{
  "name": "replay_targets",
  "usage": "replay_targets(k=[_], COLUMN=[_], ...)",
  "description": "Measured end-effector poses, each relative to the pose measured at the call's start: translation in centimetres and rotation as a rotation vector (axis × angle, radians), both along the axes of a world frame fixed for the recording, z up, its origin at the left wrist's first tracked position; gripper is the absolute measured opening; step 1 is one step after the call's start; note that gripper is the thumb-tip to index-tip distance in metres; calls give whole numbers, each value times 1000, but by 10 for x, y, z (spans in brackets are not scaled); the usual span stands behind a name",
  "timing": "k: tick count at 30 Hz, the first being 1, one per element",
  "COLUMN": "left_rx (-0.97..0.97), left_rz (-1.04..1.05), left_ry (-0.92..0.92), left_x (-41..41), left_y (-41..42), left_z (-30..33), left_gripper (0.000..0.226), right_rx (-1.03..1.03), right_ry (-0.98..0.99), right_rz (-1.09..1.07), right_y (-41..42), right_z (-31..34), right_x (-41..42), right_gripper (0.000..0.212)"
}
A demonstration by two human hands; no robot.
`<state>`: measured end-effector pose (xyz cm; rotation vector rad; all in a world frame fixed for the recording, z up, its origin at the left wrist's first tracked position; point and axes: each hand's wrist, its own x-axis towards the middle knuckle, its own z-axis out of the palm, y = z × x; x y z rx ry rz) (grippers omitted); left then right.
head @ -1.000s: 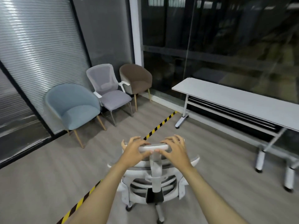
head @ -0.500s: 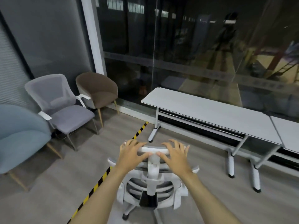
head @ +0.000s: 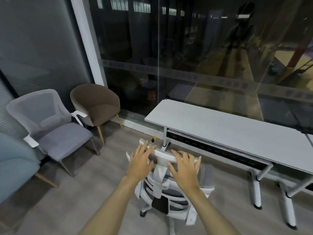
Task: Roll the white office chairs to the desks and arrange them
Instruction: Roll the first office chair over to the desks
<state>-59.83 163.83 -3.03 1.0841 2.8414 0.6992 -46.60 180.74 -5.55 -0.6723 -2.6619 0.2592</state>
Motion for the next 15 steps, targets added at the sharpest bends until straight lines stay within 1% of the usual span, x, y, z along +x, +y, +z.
replay_targets(k=[4,7,11,15], left_rx=[-20,-2,4,13], left_rz=[-69,-126,-199,-206], left_ry=[-54,-89,-85,-113], left_x=[-40,-72,-108,-133], left_y=[38,58,71,69], left_z=[5,8,14,16], left_gripper=[73,74,66,59], right_rx=[-35,-69,-129,-163], right_ry=[-40,-86,-114,-124], right_rz=[-2,-5,-18,-26], right_y=[25,41,51,55], right_z=[1,5,14,20], right_x=[-38,-60,-85,-107], right_gripper=[62,65,66,66])
